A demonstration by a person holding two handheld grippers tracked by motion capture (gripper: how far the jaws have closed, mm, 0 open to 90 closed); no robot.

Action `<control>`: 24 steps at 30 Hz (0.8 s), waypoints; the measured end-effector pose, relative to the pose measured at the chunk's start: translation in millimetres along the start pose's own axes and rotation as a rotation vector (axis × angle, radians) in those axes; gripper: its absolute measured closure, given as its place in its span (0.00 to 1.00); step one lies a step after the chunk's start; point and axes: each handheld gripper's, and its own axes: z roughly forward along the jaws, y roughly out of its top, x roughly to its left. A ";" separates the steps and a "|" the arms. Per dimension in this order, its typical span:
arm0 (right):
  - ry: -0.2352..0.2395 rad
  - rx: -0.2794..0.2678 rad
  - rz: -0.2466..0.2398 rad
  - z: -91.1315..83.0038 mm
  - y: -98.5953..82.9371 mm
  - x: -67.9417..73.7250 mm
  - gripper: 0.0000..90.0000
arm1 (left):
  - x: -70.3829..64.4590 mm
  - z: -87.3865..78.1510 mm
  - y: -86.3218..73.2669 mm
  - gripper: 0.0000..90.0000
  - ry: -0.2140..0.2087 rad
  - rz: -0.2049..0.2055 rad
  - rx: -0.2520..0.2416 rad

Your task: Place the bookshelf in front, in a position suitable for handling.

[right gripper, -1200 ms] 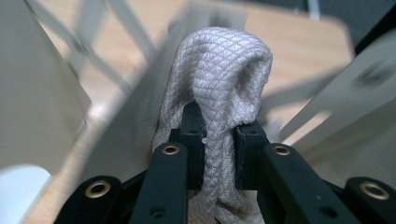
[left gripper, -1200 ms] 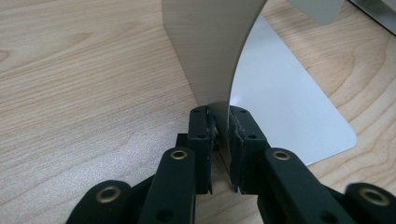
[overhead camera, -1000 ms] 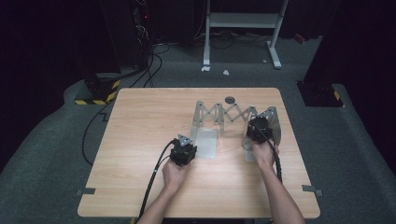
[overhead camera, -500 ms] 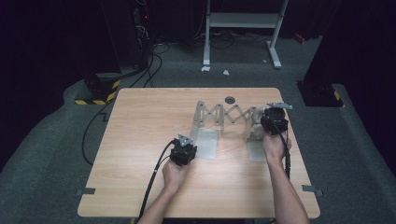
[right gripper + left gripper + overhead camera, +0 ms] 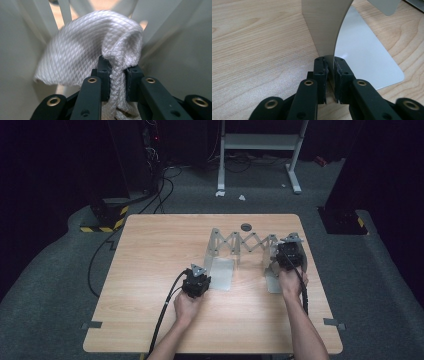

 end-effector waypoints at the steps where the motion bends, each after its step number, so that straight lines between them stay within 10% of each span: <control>1: -0.002 0.031 -0.017 7.0 -6.8 0.1 0.87 | 0.0 0.0 0.0 0.90 0.000 0.000 0.000; 6: 0.014 0.138 -0.042 28.1 -32.0 -0.4 0.87 | 0.1 0.0 0.0 0.90 -0.001 0.000 0.000; 8: 0.012 0.104 -0.053 27.4 -40.1 -0.2 0.87 | 0.1 0.0 0.0 0.90 0.000 0.000 0.000; 24: 0.135 0.150 -0.171 -24.2 -80.9 -6.6 0.86 | -0.4 0.1 0.1 0.90 0.005 0.006 -0.001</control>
